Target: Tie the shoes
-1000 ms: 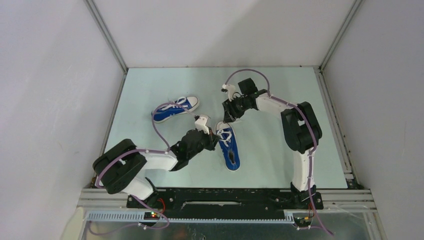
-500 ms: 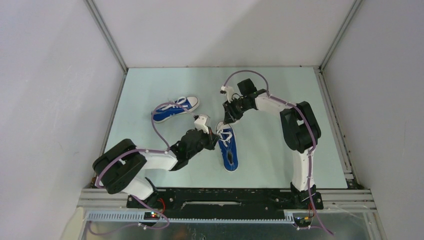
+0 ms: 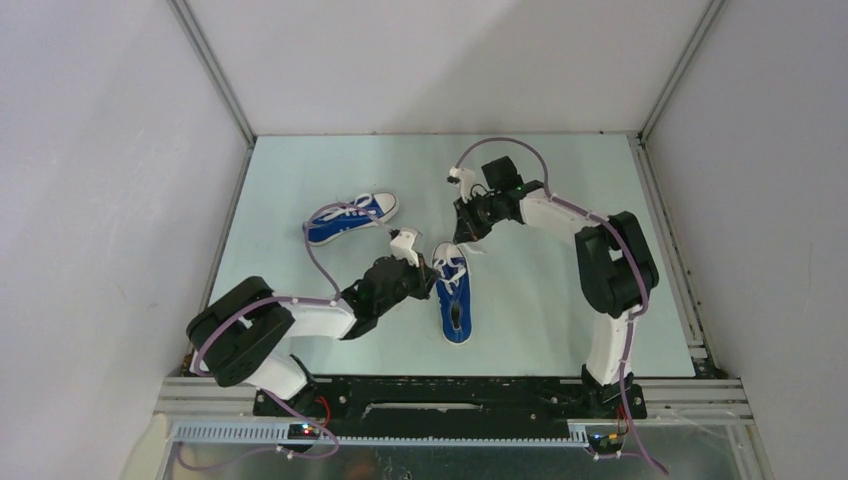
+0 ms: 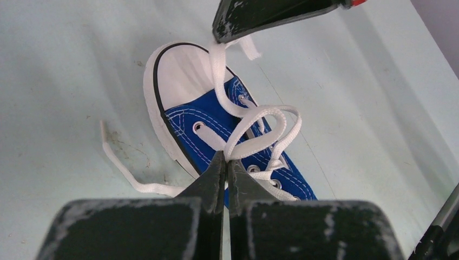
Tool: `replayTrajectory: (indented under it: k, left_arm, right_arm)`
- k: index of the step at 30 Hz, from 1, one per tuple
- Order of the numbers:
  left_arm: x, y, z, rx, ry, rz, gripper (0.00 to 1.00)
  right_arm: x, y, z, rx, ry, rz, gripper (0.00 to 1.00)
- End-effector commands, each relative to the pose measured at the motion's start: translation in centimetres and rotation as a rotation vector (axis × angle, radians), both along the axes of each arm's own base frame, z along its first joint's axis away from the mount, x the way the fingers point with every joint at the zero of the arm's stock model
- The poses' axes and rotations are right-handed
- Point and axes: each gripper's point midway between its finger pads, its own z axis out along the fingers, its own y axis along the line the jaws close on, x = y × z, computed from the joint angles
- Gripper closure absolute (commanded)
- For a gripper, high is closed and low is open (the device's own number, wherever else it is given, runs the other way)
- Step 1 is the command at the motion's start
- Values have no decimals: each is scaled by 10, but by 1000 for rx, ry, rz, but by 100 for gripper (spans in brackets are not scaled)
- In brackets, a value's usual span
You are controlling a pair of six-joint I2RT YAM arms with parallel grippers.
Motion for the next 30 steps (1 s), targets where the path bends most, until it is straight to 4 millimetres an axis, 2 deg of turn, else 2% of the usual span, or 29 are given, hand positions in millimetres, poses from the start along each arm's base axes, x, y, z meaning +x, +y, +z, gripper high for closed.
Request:
replayTrajectory:
  k: [1,7,14,22,26,30]
  left_arm:
    - [9,-8,13,9,-42,-29,100]
    - [4,-30,19,78,-80,-164,100]
    - [-1,-48,20,183,-99,-268,100]
    - [5,-48,13,225,-75,-247,100]
    - [8,-42,13,231,-74,-208,100]
    - [8,-41,15,226,-80,-198,100]
  right_arm:
    - [0,-5,48,32,-84,-61,99]
    - [-19,-17,68,23,-25,-152,100]
    - [-41,-12,86,2,-7,-179,100]
    - [-64,-12,114,22,-15,-176,100]
    - [-78,-17,117,-9,6,-183,100]
    - [-92,-17,110,-40,26,-180,100]
